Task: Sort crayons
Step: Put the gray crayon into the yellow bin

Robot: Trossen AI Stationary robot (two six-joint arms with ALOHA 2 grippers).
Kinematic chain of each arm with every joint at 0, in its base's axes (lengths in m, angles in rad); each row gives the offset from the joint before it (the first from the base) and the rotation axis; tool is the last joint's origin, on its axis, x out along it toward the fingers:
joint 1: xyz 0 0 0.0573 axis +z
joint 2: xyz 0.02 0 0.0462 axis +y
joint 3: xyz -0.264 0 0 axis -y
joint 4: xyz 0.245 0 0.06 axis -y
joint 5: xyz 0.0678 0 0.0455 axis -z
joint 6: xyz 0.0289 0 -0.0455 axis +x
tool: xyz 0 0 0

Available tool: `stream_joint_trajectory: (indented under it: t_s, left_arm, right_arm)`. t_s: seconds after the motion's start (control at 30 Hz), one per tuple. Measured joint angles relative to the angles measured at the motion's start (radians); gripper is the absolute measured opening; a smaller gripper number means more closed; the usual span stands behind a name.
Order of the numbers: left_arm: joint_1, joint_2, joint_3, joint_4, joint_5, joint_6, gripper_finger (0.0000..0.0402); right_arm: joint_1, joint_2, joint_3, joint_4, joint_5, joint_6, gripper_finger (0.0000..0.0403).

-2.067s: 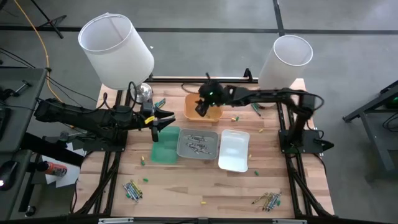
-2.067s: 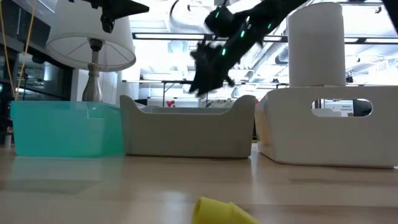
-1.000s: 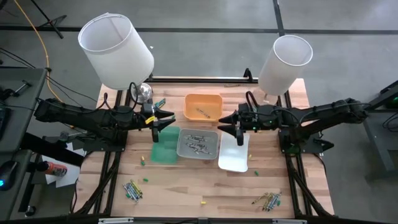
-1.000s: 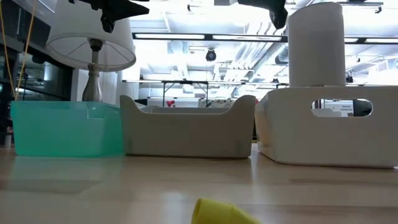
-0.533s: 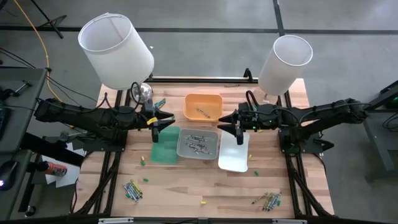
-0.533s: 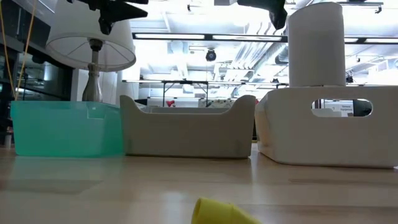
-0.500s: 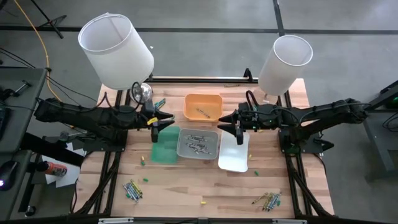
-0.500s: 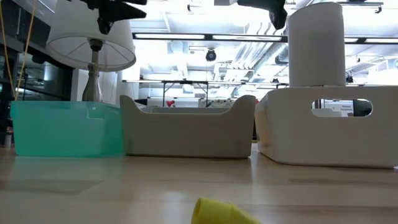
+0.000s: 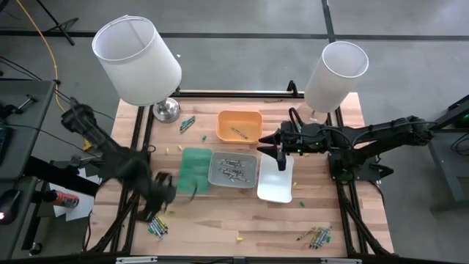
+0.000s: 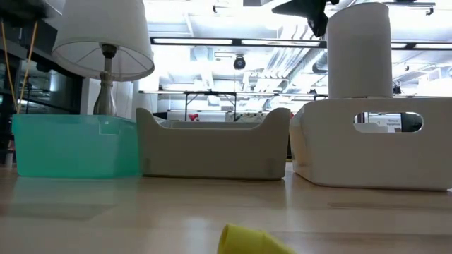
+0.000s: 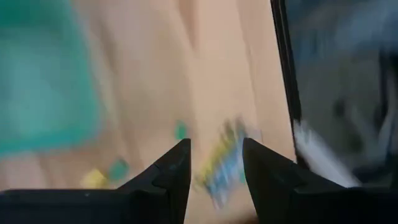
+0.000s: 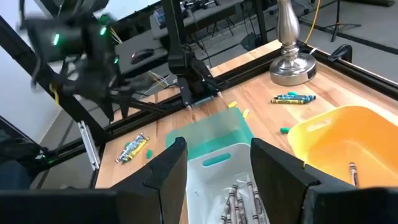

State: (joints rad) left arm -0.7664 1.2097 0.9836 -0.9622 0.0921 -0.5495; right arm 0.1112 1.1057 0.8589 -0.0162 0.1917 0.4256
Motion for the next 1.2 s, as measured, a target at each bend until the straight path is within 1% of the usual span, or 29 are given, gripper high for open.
stream_joint_trajectory:
  t_s: [0.07, 0.17, 0.3, 0.4, 0.5, 0.6, 0.67, 0.87, 0.97, 1.1, 1.2]
  left_arm:
    - [-0.099, 0.051, 0.0, -0.011, 0.008, -0.021, 0.0131]
    - [-0.214, 0.125, 0.0, -0.009, 0.003, -0.03, 0.0131]
    - [-0.309, 0.219, 0.0, 0.006, -0.005, -0.107, 0.0131]
    - [-0.359, 0.273, 0.0, 0.059, -0.006, -0.091, 0.0131]
    - [-0.384, 0.323, 0.0, 0.103, -0.008, -0.045, 0.0131]
    - [-0.384, 0.37, -0.008, 0.098, -0.01, -0.016, 0.0131]
    - [-0.382, 0.384, -0.032, 0.099, -0.011, -0.023, 0.0131]
    - [-0.38, 0.38, -0.125, 0.113, 0.016, -0.056, 0.0131]
    - [-0.38, 0.381, -0.151, 0.176, 0.05, -0.017, 0.0131]
    - [-0.38, 0.38, -0.177, 0.256, 0.051, 0.027, 0.0131]
    - [-0.379, 0.374, -0.208, 0.275, 0.048, 0.014, 0.0131]
  right_arm:
    - [0.0, 0.0, 0.0, -0.003, 0.0, 0.0, 0.017]
    - [0.0, 0.0, 0.0, -0.005, 0.0, -0.005, 0.017]
    - [0.0, 0.0, 0.0, -0.013, 0.0, -0.001, 0.017]
    - [0.0, 0.0, 0.0, -0.019, 0.0, 0.002, 0.017]
    - [0.0, 0.0, 0.0, -0.023, 0.0, 0.003, 0.017]
    - [0.0, 0.0, 0.0, -0.025, 0.0, 0.003, 0.017]
    - [0.0, 0.0, 0.0, -0.025, 0.0, 0.003, 0.017]
    - [0.0, 0.0, 0.0, -0.025, 0.0, 0.003, 0.017]
    - [0.0, 0.0, 0.0, -0.025, 0.0, 0.003, 0.017]
    - [0.0, 0.0, 0.001, -0.025, 0.0, 0.004, 0.017]
    - [0.0, 0.0, 0.002, -0.025, 0.001, 0.023, 0.017]
